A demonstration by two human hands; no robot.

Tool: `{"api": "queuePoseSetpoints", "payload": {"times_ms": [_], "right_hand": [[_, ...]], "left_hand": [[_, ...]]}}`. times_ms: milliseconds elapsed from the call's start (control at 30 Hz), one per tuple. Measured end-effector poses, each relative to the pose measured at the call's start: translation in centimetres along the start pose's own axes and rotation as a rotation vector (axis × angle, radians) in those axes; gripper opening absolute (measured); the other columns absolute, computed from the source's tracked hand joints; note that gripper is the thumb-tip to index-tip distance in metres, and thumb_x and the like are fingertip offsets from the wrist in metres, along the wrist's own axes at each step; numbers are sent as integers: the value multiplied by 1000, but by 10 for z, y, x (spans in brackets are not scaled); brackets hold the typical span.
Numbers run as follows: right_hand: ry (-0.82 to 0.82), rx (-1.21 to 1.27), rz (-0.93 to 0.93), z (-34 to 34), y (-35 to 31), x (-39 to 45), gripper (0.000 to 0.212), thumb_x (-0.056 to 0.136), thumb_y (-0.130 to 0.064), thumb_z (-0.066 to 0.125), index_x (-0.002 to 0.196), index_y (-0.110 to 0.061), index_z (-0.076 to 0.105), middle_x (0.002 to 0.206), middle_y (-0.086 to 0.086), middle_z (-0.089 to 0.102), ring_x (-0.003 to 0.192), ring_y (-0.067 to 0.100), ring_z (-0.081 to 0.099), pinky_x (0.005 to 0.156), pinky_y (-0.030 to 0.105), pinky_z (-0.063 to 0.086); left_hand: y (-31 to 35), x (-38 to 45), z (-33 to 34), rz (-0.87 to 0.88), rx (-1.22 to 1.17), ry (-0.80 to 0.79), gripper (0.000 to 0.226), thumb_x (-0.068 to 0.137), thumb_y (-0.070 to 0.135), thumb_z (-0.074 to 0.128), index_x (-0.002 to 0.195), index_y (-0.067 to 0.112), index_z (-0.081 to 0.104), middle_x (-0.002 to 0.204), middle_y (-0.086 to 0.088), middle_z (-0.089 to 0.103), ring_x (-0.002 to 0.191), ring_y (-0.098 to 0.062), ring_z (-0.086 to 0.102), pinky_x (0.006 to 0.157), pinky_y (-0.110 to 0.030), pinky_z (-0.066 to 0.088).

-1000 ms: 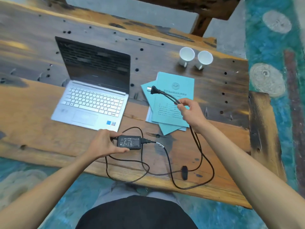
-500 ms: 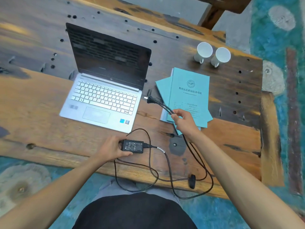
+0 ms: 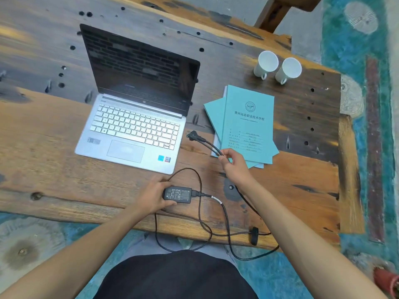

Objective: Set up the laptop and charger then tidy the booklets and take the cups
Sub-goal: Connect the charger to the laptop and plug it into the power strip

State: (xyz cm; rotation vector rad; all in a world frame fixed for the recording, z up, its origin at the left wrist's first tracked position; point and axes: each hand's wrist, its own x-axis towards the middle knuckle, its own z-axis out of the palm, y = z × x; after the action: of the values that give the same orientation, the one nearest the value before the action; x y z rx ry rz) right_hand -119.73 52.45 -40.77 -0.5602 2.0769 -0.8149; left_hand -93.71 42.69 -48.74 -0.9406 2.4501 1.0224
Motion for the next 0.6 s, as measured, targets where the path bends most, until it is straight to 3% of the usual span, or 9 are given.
{"api": "queuePoseSetpoints", "payload": {"times_ms": [100,167,233,333,433,500,600], "right_hand": [[10,-45,-19,6,0,-3,11,105,-17,51,113,-19,58,100,-8,56,75,7,50,66,18,38],[12,-67,-39,9,0,-5,15,105,-16,50,118,-15,58,104,-7,59,84,8,55,69,12,39],[7,-60,-49,11,-1,-7,18,105,-15,51,122,-11,57,110,-2,69,95,12,60,80,19,44],[-14,-54,-66,15,0,-11,18,105,-17,52,122,-16,53,99,-5,77,82,6,61,77,26,44],[5,-28,-67,18,0,-14,23,104,-17,54,126,-13,54,95,-7,77,105,14,66,98,33,47],[11,-12,-60,20,-2,-17,26,103,-17,55,128,-13,55,96,-6,77,110,16,65,104,37,47],[16,20,-73,22,-3,-24,28,101,-18,61,128,-17,59,99,-5,77,109,17,66,104,41,49]], "left_hand": [[-2,0,1,12,-18,16,73,73,52,83,136,21,63,129,-1,51,121,-18,49,102,-37,46],[-3,-1,1,21,-21,25,73,73,51,83,135,19,63,130,-2,50,121,-18,50,101,-39,48],[-3,-3,3,32,-8,36,73,73,53,82,135,19,63,131,-3,49,122,-19,50,101,-40,49],[-1,-6,4,32,28,59,73,73,55,80,135,21,62,136,-5,47,125,-20,49,103,-41,48],[7,-9,0,47,-2,146,66,77,58,74,132,22,64,140,-5,45,127,-20,47,104,-41,47],[20,-10,-11,35,-145,216,50,83,55,68,124,27,66,131,3,51,118,-11,51,95,-35,50],[50,-5,-35,-77,-576,234,15,93,45,61,101,35,69,105,11,69,87,1,65,72,-23,56]]}}
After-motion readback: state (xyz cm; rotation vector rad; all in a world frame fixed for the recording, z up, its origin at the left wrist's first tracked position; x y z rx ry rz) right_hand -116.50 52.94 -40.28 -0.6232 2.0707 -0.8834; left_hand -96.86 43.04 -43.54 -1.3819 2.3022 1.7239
